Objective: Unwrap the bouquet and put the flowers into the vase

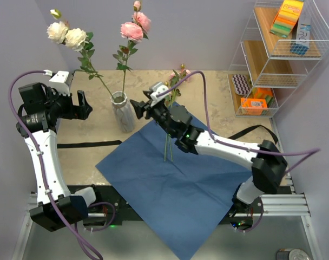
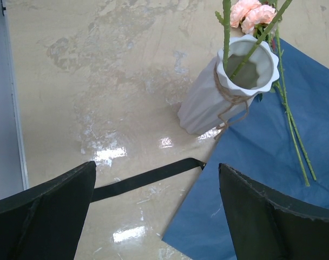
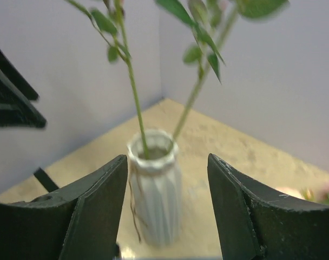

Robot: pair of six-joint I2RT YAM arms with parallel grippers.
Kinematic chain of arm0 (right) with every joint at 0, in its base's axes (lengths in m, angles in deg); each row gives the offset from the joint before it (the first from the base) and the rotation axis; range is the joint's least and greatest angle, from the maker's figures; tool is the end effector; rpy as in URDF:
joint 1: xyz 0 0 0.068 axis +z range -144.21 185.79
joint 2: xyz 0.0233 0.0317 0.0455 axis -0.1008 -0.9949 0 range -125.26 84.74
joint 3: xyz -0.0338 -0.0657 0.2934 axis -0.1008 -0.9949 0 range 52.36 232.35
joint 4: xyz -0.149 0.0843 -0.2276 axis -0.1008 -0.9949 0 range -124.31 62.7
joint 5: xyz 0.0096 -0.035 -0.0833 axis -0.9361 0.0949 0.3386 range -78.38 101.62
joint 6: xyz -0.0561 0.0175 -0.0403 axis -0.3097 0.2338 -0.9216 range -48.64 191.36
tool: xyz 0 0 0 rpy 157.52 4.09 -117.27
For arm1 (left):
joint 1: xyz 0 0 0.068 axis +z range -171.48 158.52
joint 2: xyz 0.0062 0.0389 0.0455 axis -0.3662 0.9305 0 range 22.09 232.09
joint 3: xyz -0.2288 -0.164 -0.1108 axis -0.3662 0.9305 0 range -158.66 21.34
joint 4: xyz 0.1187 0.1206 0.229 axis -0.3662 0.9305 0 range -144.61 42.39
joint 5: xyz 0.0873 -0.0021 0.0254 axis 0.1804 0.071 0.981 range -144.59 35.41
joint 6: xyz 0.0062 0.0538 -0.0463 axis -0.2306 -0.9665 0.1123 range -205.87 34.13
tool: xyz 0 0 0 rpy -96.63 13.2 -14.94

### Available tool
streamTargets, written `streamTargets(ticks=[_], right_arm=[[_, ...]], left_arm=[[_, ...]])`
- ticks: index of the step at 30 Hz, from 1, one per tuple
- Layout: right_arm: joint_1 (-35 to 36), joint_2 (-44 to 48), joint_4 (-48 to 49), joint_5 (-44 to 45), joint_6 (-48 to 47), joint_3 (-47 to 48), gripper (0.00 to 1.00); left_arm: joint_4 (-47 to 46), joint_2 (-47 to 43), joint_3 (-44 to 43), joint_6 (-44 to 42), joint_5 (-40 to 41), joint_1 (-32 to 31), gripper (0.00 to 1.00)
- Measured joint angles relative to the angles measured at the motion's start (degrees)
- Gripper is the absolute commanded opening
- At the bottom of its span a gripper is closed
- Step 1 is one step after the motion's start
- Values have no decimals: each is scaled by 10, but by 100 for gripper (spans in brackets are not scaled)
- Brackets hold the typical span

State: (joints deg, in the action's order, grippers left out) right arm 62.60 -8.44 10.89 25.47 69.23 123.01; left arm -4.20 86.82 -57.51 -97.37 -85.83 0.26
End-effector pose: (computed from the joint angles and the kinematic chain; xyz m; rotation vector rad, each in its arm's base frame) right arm 0.2495 0.3560 0.3951 -0.4644 1.2509 0.6560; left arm 0.2354 0.0611 0.4304 0.1083 2.1090 -0.2573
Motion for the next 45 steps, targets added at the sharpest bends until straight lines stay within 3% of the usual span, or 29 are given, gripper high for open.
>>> streamTargets(ticks=[3, 7, 13, 18, 31, 45], right_arm=[[-2, 71, -47, 48, 24, -83, 66], [-35, 87, -145, 89, 92, -104, 68], [-161, -42, -326, 113, 196, -26, 63], [-211, -147, -408, 93, 230, 44, 59], [-251, -329, -476, 51, 249, 280, 50], [-254, -360, -499, 45, 259, 287, 45]], left_arm=[[0, 0, 0, 0, 0, 0, 99], [1, -1, 0, 0, 1, 0, 99], [13, 0, -21, 4, -1, 0, 99], [17, -1, -32, 4, -4, 0, 99], [20, -1, -29, -11, -3, 0, 99], [13, -3, -13, -16, 4, 0, 99]])
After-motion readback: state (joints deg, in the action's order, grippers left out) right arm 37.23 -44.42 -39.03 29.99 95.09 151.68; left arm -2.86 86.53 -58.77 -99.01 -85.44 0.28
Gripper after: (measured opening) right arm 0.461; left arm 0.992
